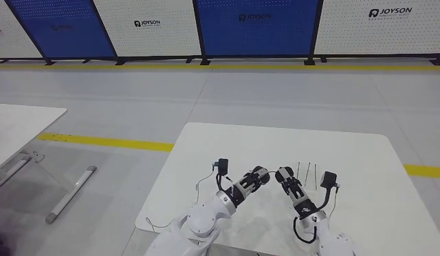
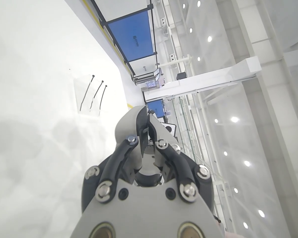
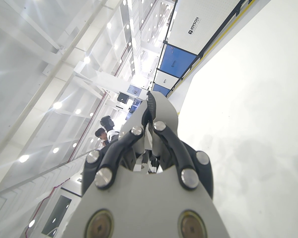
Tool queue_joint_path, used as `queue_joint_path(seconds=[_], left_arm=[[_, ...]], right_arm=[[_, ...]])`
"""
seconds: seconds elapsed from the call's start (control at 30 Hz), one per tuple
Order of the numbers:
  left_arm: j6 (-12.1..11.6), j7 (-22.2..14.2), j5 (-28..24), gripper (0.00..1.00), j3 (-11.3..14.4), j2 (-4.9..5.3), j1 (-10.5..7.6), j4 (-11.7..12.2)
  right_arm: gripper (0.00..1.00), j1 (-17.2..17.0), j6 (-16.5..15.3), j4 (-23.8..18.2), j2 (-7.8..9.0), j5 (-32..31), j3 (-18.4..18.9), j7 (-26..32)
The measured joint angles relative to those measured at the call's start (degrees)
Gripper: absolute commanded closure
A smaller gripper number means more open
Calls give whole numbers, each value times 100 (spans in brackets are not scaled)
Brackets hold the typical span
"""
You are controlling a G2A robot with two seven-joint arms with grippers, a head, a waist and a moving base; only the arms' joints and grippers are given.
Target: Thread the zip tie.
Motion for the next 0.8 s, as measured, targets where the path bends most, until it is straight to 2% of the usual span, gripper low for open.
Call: queue_joint_path(seconds=[0.03,0.07,0.1,0.37,0.57,0.8], left_arm=[[0,0,2,100,4,-2,-1,-5],[0,0,1,100,7,-3,-1,-10],[3,0,-8,100,9,-4,-1,-16],[137,47,-75,100,-65,-5,-9,-45],[545,20,-9,100,-83,5,-27,-97],[564,18,-16,100,-80,4,-28,-104]], right_arm=[[49,0,0,0,0,0,0,0],[4,-4,6,-3,0,-1,2,0],[0,-13,22,-13,-2,-10,8,1],[0,-245,85,-165,29,-139,310,47],[0,-507,51,-376,95,-68,690,266],[0,-508,49,-379,95,-63,693,271]])
